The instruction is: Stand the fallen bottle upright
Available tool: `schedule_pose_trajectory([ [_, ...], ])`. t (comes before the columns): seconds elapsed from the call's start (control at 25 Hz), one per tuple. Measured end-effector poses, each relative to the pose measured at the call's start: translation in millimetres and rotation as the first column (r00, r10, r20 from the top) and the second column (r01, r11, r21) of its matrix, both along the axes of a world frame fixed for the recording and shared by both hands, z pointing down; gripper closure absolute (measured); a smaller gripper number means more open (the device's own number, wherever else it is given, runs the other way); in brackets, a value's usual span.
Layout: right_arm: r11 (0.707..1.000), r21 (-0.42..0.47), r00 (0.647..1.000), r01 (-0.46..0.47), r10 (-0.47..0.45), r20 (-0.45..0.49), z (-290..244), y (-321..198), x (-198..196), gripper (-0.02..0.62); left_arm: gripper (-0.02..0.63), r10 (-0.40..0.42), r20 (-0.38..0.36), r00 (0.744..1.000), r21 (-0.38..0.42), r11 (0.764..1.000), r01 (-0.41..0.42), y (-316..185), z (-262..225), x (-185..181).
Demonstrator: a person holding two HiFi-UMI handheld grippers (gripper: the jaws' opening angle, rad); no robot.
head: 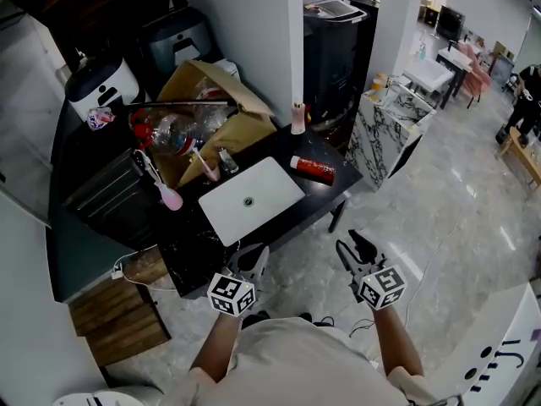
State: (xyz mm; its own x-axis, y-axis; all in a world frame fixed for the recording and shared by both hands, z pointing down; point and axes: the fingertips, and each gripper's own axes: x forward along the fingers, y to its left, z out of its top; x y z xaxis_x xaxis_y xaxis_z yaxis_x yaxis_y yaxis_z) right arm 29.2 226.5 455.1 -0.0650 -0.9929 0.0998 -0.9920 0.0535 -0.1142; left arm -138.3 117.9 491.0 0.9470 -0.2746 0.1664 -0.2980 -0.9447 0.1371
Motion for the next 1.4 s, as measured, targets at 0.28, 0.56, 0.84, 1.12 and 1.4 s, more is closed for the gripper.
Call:
schedule_pose_trajectory([
  [0.28, 1.0, 0.001, 1.0, 0.01, -0.01, 0.006, 4.8, 7.8, 5.7, 0.356, 0.598, -0.022, 0.007, 1.0, -0.01, 1.0, 0.022, 10.7, 8.4, 2.6],
  [0.56, 1.0, 0.002, 1.0, 0.024, -0.024, 0.01, 8.1, 17.2, 14.2, 0.332, 0.598, -0.032, 0.012, 0.999, -0.009, 0.999, 0.032, 16.0, 9.6, 10.4],
  [0.84, 1.0, -0.003, 1.0, 0.008, -0.008, 0.018, 13.2, 18.3, 27.5, 0.316, 0.598, -0.029, 0.014, 0.999, -0.017, 0.999, 0.03, 14.6, 13.0, 22.2],
  [1.12, 1.0, -0.019, 0.999, -0.001, 0.002, 0.032, 19.0, 4.6, 39.7, 0.316, 0.598, -0.016, 0.035, 0.999, -0.003, 1.0, 0.016, 1.4, 16.2, 36.6],
  [1.4, 0.998, -0.051, 0.999, -0.02, 0.021, 0.025, 27.7, -31.1, 64.7, 0.316, 0.598, 0.001, 0.035, 0.999, -0.01, 1.0, 0.0, -39.1, 19.5, 64.1],
])
